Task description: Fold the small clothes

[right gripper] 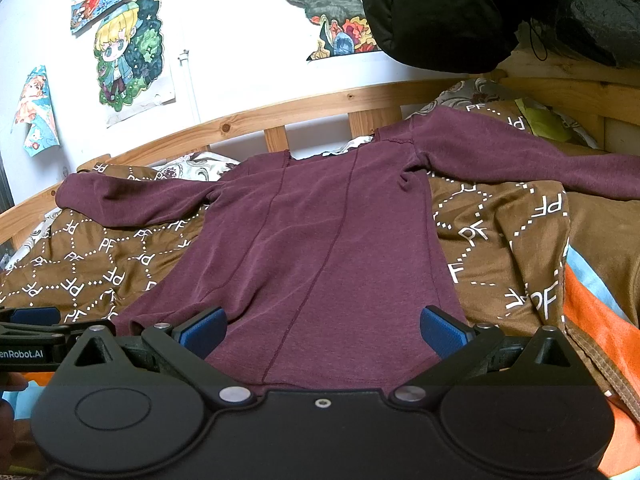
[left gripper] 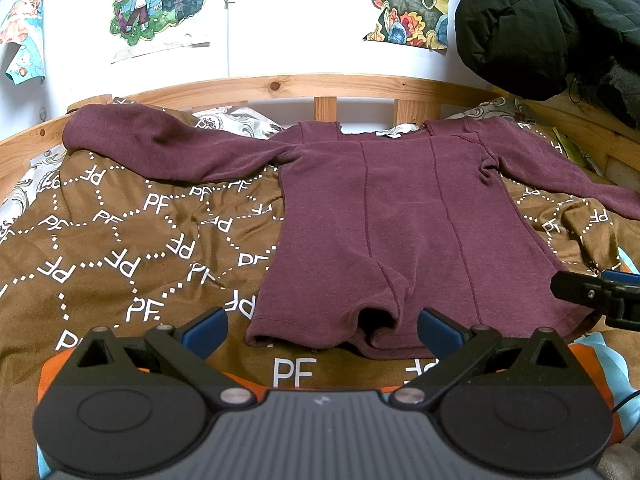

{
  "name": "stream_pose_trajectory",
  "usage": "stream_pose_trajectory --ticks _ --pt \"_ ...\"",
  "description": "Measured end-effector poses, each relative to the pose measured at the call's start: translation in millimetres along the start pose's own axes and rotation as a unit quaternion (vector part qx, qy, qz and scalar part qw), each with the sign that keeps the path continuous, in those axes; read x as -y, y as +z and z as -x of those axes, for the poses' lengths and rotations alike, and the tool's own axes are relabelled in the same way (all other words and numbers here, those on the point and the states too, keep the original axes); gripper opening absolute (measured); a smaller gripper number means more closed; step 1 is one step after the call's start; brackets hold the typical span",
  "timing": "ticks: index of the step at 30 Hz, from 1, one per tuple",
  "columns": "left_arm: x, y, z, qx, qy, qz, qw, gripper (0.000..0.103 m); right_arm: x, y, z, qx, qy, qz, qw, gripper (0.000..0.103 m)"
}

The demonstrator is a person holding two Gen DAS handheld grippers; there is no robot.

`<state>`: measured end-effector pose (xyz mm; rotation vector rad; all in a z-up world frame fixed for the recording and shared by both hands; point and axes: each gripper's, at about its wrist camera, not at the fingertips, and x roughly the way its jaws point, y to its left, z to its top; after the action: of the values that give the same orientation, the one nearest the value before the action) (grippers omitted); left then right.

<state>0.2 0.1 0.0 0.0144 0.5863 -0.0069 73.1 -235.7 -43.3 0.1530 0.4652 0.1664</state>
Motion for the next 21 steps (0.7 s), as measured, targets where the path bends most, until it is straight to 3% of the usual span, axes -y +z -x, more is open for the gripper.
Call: stream_pose_trajectory --ticks 7,13,18,21 --pt "3.0 10.5 -5.4 -0.003 -0.002 -0.008 1.0 0.103 3.8 3.5 1.1 0.009 -0.017 -0.015 1.0 0.103" --pt "-0.4 40.9 -18.7 -0.019 -0.005 0.009 0.9998 0.103 42.2 41.2 10.3 0.036 -0.057 -0.07 0.995 0.103" --pt "-5.1 81.6 -29.5 -0.04 -0.015 0.028 0.9987 0.103 98.8 73.5 21.4 0.073 -0.135 -0.131 0.979 0.103" --pt "-2.9 108.9 -37.3 -0.069 -0.005 0.033 0.9971 0.103 142.6 88.2 18.1 0.067 -0.191 -0.178 0.963 0.103"
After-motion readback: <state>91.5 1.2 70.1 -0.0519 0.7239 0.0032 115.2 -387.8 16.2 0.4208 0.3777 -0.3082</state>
